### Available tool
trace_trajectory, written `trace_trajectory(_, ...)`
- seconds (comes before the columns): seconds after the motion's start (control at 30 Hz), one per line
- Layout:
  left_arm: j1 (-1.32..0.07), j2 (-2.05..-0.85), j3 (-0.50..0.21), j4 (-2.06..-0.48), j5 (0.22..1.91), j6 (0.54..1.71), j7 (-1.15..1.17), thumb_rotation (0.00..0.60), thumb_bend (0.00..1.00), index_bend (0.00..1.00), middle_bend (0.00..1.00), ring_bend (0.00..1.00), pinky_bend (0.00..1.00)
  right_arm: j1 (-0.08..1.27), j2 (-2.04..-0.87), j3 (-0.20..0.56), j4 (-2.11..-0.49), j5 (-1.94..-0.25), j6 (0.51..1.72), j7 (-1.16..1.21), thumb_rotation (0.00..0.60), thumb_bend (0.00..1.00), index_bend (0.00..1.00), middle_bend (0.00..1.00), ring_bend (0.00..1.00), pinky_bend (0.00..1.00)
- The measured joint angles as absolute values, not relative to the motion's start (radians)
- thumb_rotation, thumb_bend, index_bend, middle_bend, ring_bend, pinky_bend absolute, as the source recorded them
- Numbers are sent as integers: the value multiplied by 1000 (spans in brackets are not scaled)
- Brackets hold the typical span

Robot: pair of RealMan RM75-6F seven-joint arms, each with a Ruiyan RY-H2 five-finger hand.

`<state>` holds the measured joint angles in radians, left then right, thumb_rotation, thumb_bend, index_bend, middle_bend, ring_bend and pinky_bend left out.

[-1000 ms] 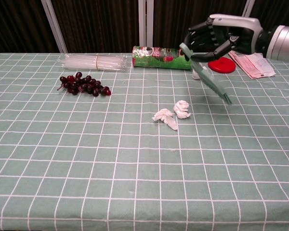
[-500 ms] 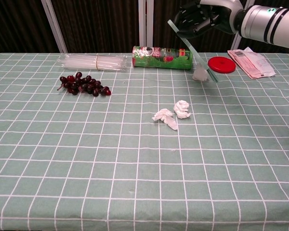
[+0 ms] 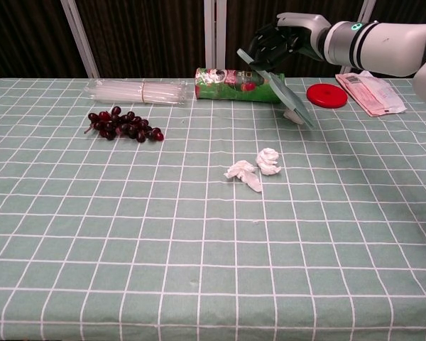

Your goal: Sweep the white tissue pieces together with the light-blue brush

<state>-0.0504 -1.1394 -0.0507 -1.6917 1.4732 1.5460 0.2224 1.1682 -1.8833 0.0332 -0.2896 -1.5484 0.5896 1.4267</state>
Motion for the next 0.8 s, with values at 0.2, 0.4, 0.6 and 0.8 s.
trace_trajectory(0.2,-52,-1141,-50,-1683,1476,1542,218,600,44,150,161,96,135,1160,-1898,12,-282,-1559,563,1491,600,434,750,612,262,174)
trace_trajectory(0.4,-51,-1145,-50,-1673,1477,1543,209,600,44,150,161,95,135,1139,-1865,-35,-336,-1604,618,1635,600,434,748,612,262,174)
trace_trajectory(0.6,-56,-1155,-50,-1664,1487,1540,204,600,44,150,161,95,135,1092,-1780,-125,-432,-1691,790,1808,600,434,744,612,262,174)
trace_trajectory(0.8,-59,-1158,-52,-1661,1494,1543,202,600,44,150,161,95,135,1034,-1668,-191,-562,-1757,991,1840,600,434,742,612,262,174)
